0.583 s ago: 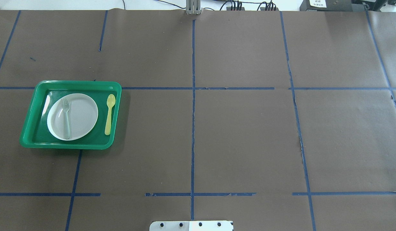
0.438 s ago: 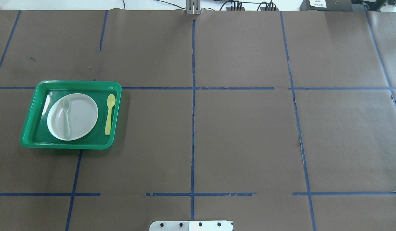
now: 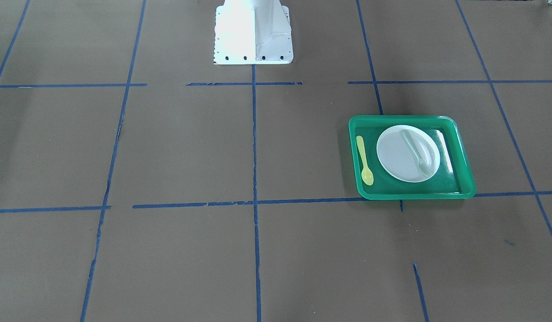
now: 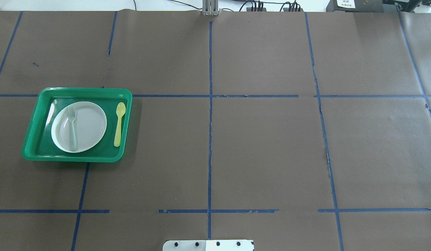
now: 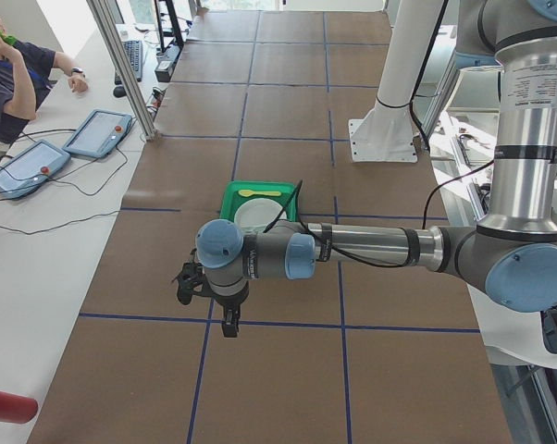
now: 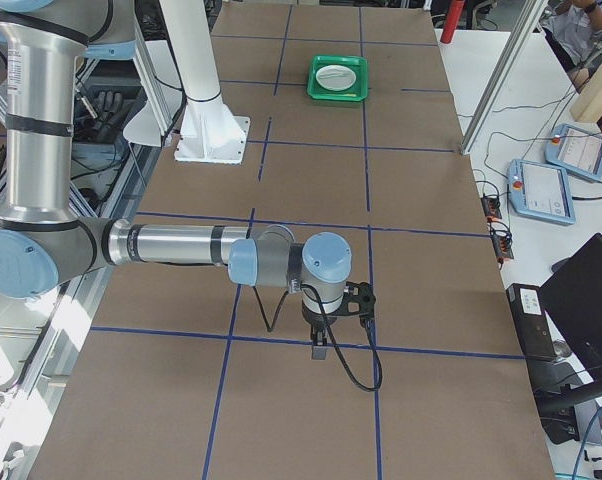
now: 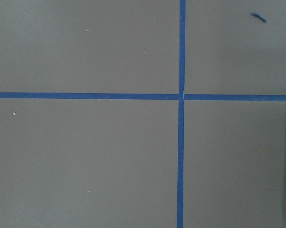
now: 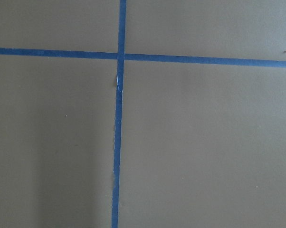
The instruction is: Place fork
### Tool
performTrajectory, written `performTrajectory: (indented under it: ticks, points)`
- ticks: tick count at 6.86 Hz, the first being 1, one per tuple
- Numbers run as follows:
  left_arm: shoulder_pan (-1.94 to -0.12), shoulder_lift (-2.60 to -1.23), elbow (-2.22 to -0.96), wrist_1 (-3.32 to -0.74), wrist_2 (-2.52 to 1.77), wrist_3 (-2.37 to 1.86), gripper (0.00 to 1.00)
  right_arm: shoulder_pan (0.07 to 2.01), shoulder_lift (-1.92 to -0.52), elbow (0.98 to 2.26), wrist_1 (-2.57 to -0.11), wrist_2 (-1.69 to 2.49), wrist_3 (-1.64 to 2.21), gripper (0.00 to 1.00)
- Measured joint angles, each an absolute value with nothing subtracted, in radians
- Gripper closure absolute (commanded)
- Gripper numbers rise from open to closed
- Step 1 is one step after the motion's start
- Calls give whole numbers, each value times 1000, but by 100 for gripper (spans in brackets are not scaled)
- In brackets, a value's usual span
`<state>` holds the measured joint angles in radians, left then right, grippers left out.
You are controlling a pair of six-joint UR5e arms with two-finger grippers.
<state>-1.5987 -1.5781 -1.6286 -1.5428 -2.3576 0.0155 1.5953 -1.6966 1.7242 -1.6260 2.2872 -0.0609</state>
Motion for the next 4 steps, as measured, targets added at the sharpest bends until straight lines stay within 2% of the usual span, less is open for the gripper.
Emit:
performTrajectory:
  ticks: [2, 4]
  points:
    - [-1493, -1603, -1671, -1604, -2353, -82, 0, 1595, -1697, 1724, -1626, 2286, -61, 0]
    - [-1314, -1626, -1771, -1672, -2322, -366, 0, 1595, -1697, 1724, -1626, 2287, -60, 0]
